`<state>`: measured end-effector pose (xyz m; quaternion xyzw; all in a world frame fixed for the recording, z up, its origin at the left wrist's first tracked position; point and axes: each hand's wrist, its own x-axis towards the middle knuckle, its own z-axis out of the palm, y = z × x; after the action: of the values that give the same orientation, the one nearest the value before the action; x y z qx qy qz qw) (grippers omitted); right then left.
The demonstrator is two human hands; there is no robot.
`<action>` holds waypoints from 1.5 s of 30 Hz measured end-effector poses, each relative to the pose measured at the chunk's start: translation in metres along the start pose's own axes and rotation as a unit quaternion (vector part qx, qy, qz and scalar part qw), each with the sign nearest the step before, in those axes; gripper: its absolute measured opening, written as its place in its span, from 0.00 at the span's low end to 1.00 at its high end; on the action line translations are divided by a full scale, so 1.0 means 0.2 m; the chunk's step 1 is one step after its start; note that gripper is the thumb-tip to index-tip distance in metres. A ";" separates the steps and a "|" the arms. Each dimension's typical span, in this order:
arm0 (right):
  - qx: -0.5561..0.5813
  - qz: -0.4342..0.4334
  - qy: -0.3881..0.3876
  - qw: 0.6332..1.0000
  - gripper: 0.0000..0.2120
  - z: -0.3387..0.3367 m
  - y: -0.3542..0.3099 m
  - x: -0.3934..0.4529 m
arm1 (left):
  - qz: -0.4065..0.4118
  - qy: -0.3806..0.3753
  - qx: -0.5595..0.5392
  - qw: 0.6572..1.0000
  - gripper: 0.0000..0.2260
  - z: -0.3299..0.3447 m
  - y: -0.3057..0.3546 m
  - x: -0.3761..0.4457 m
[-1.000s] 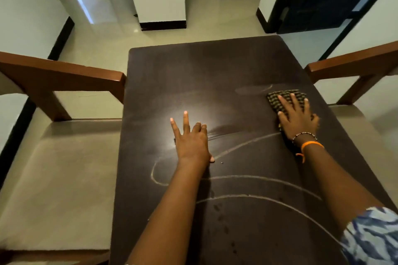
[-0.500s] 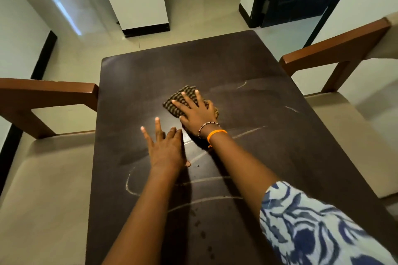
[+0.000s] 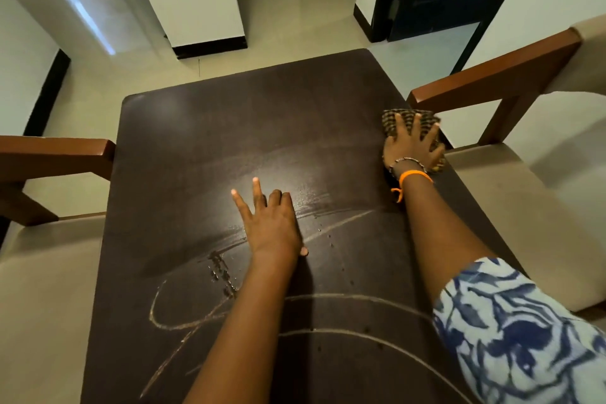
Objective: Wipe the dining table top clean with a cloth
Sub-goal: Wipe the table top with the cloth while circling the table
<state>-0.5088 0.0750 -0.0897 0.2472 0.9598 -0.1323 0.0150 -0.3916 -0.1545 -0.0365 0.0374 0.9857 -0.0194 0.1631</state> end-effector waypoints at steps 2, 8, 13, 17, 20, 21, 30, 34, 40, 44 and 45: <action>0.004 -0.055 -0.007 0.998 0.27 0.03 -0.16 -0.03 | 0.001 0.004 0.001 1.000 0.45 0.00 0.00 0.00; -0.021 -0.356 -0.079 0.931 0.26 0.22 -0.70 -0.34 | -0.012 0.005 0.005 1.000 0.44 0.00 0.03 0.01; -0.059 -0.424 -0.086 0.900 0.24 0.18 -0.64 -0.19 | -0.006 -0.005 0.021 1.000 0.45 -0.01 0.02 0.01; -0.041 -0.323 -0.056 0.944 0.25 0.07 -0.34 0.08 | -0.009 -0.005 0.013 1.000 0.46 -0.01 0.01 0.00; -0.022 -0.206 -0.038 0.978 0.25 -0.03 -0.06 0.23 | -0.009 -0.003 0.012 1.000 0.46 -0.01 0.01 0.01; -0.020 -0.176 -0.033 0.984 0.25 -0.05 0.01 0.26 | -0.010 -0.002 0.008 1.000 0.46 0.00 0.01 0.01; 0.001 -0.193 -0.015 0.981 0.27 0.09 -0.22 -0.24 | -0.019 0.011 -0.010 1.000 0.44 0.00 0.03 -0.01; -0.005 -0.348 -0.058 0.936 0.26 0.19 -0.50 -0.56 | -0.037 -0.002 -0.010 0.999 0.45 -0.01 0.05 -0.01; -0.023 -0.385 -0.052 0.921 0.26 0.13 -0.33 -0.46 | -0.050 -0.036 -0.013 0.998 0.49 0.00 0.00 -0.05; -0.023 -0.253 -0.017 0.967 0.26 0.01 0.09 -0.24 | -0.029 0.002 -0.017 0.999 0.49 0.00 0.03 -0.09; -0.017 -0.210 -0.013 0.978 0.26 -0.02 0.20 -0.19 | -0.023 0.010 -0.022 0.999 0.48 0.01 0.04 -0.12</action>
<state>-0.4568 0.0916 -0.0914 0.0387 0.9920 -0.1198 0.0031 -0.3684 -0.1486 -0.0318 0.0112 0.9880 -0.0013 0.1538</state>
